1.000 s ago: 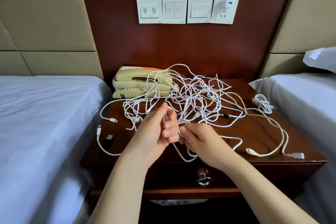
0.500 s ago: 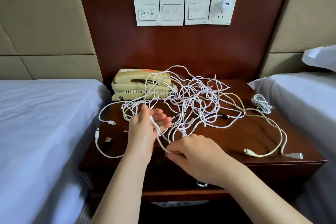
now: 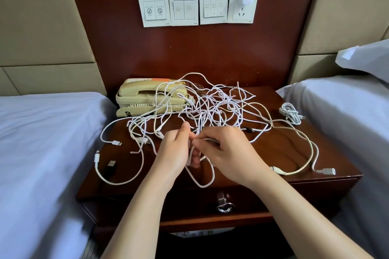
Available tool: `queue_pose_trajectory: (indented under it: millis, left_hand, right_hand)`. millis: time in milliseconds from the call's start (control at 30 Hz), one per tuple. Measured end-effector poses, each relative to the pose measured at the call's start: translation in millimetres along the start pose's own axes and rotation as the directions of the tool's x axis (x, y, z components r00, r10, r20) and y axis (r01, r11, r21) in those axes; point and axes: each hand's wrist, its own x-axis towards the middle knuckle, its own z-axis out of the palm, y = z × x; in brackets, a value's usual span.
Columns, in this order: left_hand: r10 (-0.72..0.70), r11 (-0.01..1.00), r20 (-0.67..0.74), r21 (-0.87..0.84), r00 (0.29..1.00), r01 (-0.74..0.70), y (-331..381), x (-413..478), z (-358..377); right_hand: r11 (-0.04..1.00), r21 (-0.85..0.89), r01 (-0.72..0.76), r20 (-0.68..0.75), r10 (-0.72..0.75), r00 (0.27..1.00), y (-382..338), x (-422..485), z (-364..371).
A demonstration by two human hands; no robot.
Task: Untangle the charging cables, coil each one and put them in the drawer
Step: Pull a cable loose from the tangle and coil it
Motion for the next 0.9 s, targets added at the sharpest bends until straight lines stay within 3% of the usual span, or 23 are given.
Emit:
queue_pose_trajectory:
  millis: [233, 467, 567, 667, 800, 900]
  left_hand:
    - [-0.088, 0.993, 0.213, -0.059, 0.973, 0.103, 7.1, -12.8, 4.2]
    - [-0.149, 0.962, 0.463, -0.136, 0.874, 0.236, 7.5, -16.7, -6.3]
    - [-0.079, 0.973, 0.488, -0.152, 0.869, 0.174, 7.1, -18.3, -10.0]
    - [-0.015, 0.979, 0.49, -0.168, 0.871, 0.111, 6.1, -17.3, -14.2]
    - [0.001, 0.969, 0.405, -0.225, 0.914, 0.098, 5.0, -13.0, -25.6]
    - [0.026, 0.962, 0.346, -0.263, 0.938, 0.07, 4.0, -9.8, -35.2]
  right_hand:
    - [0.996, -0.089, -0.021, -0.084, 0.014, 0.996, 11.7, 5.4, -2.7]
    - [0.981, 0.191, -0.044, -0.057, 0.056, 0.997, 22.1, 13.0, -11.4]
    - [0.983, 0.179, -0.035, -0.049, 0.044, 0.998, 28.2, 14.7, -11.4]
    - [0.997, 0.058, -0.054, -0.064, 0.058, 0.996, 35.5, 14.4, -16.0]
    - [0.992, -0.082, -0.094, -0.108, 0.085, 0.99, 45.1, 8.7, -32.9]
    - [0.992, 0.02, -0.127, -0.124, 0.129, 0.984, 49.1, 2.4, -46.3]
